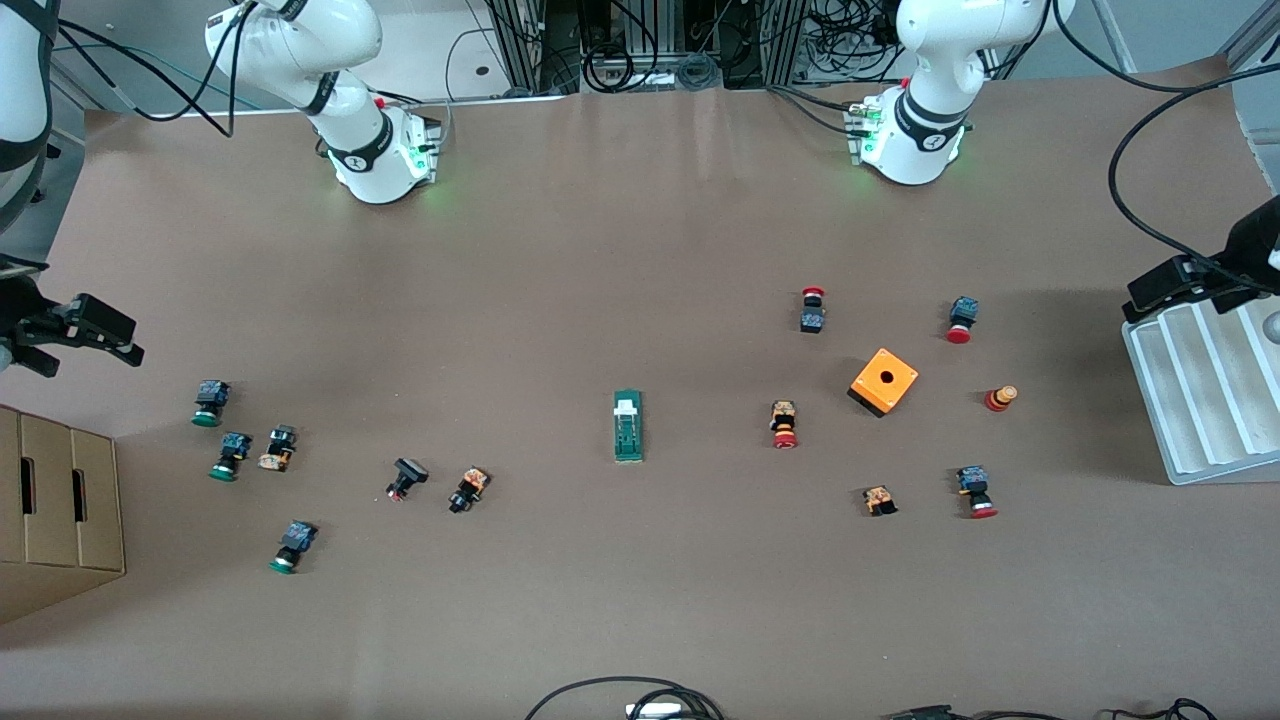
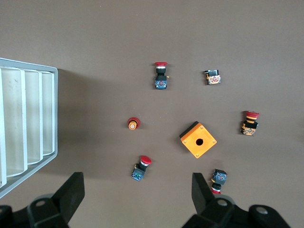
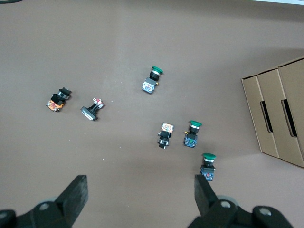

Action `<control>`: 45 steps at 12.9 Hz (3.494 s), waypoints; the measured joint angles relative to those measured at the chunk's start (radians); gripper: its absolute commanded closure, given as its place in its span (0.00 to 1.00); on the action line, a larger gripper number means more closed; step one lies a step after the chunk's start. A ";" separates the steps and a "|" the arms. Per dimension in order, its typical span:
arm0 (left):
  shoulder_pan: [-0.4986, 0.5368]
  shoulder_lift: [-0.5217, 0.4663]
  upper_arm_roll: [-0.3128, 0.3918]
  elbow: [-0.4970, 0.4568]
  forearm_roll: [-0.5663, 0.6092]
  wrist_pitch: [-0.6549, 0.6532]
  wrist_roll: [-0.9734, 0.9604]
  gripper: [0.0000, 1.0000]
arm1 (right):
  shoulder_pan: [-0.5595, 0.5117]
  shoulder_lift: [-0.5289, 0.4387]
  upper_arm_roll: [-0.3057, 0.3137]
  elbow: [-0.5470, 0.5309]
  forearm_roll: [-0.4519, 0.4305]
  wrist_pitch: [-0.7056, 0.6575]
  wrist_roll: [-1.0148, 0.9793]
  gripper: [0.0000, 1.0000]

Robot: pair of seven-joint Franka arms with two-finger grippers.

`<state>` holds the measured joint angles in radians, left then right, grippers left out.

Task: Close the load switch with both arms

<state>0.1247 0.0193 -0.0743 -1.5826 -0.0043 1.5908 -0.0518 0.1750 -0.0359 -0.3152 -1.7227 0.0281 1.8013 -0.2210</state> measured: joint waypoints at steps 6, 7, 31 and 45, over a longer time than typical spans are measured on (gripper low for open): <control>0.000 0.001 0.000 0.000 0.000 0.000 0.000 0.00 | 0.000 0.000 0.000 0.000 0.000 0.003 -0.001 0.00; 0.000 0.006 0.000 -0.001 0.000 0.000 0.000 0.00 | 0.000 0.000 0.000 0.000 0.000 0.003 -0.001 0.00; -0.250 0.084 -0.255 0.019 0.157 0.158 -0.420 0.00 | 0.002 0.000 0.002 0.000 0.000 0.006 -0.001 0.00; -0.551 0.098 -0.351 -0.207 0.522 0.609 -1.185 0.00 | 0.002 0.000 0.002 0.000 0.000 0.006 -0.001 0.00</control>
<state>-0.4263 0.1178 -0.4252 -1.7900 0.5181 2.1995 -1.2365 0.1771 -0.0360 -0.3134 -1.7227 0.0281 1.8074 -0.2222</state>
